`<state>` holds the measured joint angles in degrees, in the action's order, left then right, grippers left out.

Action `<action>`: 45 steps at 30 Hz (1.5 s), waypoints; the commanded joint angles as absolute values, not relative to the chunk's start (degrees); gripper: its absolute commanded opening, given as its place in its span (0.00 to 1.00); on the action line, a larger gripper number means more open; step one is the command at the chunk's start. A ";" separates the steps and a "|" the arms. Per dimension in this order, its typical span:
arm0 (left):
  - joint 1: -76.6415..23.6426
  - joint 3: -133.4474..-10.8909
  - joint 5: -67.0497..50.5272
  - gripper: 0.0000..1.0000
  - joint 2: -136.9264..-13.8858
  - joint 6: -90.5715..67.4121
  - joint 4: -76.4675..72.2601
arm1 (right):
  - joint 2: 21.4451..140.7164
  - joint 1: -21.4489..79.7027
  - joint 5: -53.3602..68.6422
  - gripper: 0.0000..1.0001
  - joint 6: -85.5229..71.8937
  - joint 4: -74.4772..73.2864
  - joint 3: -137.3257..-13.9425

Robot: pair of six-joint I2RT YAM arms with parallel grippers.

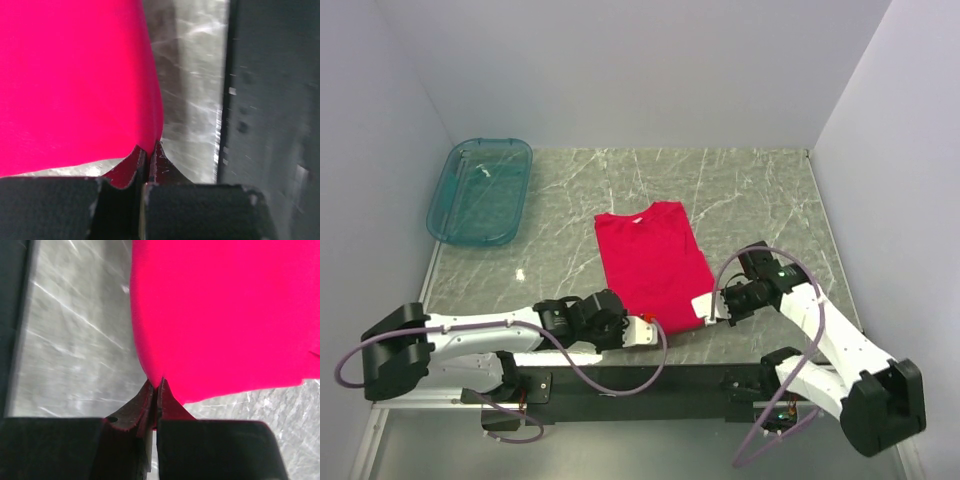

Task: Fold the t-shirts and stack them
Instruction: Fold the tshirt

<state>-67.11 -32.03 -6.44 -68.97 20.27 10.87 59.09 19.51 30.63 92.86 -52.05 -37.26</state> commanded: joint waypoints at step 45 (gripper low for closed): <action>-21.62 -67.93 -0.19 0.40 -102.04 19.44 -3.17 | 123.67 18.54 16.19 0.85 30.60 -23.14 -110.66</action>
<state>-22.02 -64.31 -4.40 -102.61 24.69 -3.73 123.22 18.37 19.84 34.68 -28.49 -109.12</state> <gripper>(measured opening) 0.352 0.795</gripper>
